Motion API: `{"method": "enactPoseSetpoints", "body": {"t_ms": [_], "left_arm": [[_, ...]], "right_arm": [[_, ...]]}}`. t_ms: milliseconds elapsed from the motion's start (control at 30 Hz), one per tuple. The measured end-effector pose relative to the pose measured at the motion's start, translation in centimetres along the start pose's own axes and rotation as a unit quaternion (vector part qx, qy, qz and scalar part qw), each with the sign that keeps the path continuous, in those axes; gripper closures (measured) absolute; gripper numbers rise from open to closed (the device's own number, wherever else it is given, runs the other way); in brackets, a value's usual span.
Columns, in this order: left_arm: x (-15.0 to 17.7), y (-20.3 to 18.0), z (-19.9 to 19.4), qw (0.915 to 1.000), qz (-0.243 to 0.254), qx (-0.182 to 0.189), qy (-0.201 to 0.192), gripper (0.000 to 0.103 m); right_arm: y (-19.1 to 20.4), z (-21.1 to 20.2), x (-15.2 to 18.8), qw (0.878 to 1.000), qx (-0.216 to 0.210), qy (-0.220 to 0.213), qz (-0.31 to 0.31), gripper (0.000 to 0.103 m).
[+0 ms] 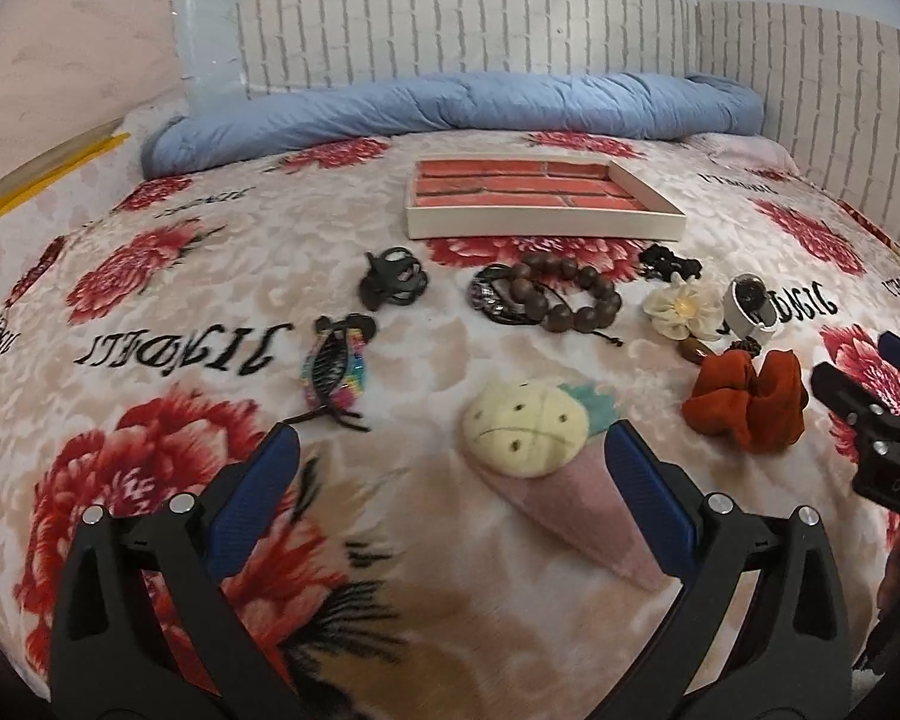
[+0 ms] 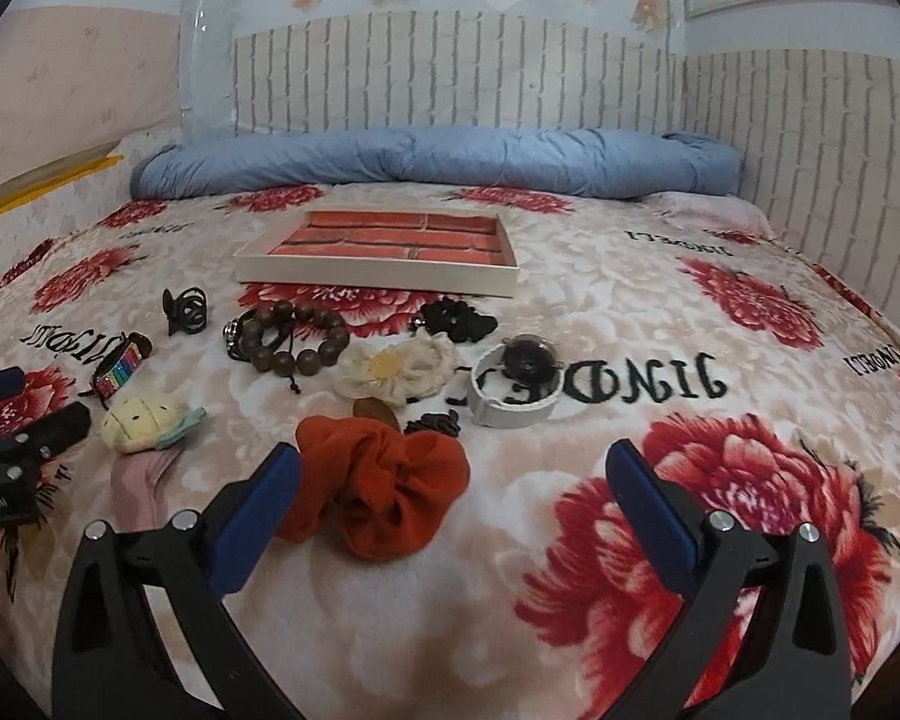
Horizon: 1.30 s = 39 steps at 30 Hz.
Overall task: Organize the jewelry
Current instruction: 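Grasp the pineapple hair clip with the left tool while the right tool grasps the orange scrunchie, then carry the pineapple clip and orange scrunchie with both tools into the brick-pattern tray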
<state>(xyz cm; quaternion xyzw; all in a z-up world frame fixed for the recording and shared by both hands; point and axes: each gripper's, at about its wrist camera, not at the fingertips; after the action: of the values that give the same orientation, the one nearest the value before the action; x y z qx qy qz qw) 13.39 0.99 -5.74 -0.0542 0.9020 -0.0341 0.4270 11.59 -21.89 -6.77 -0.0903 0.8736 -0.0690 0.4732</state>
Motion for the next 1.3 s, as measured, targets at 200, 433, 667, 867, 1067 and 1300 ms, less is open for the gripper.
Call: {"method": "enactPoseSetpoints", "body": {"t_ms": [200,433,667,867,1067,1300], "left_arm": [[-0.3,-0.8,2.2,0.9995,-0.002,0.011,0.029,0.005],[-0.4,-1.4,4.0,0.9988,0.008,0.008,0.047,0.006],[0.3,-1.9,6.3,0.9963,0.017,0.014,0.083,0.025],[0.4,-1.7,6.8,0.9952,0.009,0.032,0.092,0.034],[0.6,-2.1,6.8,0.9953,0.021,0.033,0.088,0.041],[0.9,-2.5,6.8,0.9951,0.031,0.03,0.089,0.046]], "right_arm": [[0.0,3.0,0.0,0.999,-0.011,0.042,-0.007,0.004],[0.6,5.5,0.2,0.996,-0.038,0.085,-0.003,0.007],[0.7,6.8,0.5,0.992,-0.063,0.11,0.007,0.027],[1.5,7.1,0.5,0.991,-0.077,0.113,-0.002,0.047],[2.0,7.0,0.4,0.991,-0.076,0.11,-0.016,0.057],[2.6,6.7,0.3,0.991,-0.075,0.104,-0.03,0.066]]}}
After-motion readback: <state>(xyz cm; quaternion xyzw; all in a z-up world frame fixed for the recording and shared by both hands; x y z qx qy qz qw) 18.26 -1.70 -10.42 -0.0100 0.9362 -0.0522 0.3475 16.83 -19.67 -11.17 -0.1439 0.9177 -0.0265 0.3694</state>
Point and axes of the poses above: each gripper's, at about its wrist camera, not at the fingertips, and z roughly the way its jaws point, y to its left, x to its underside, and after that the axes turned 12 degrees about -z, right-handed
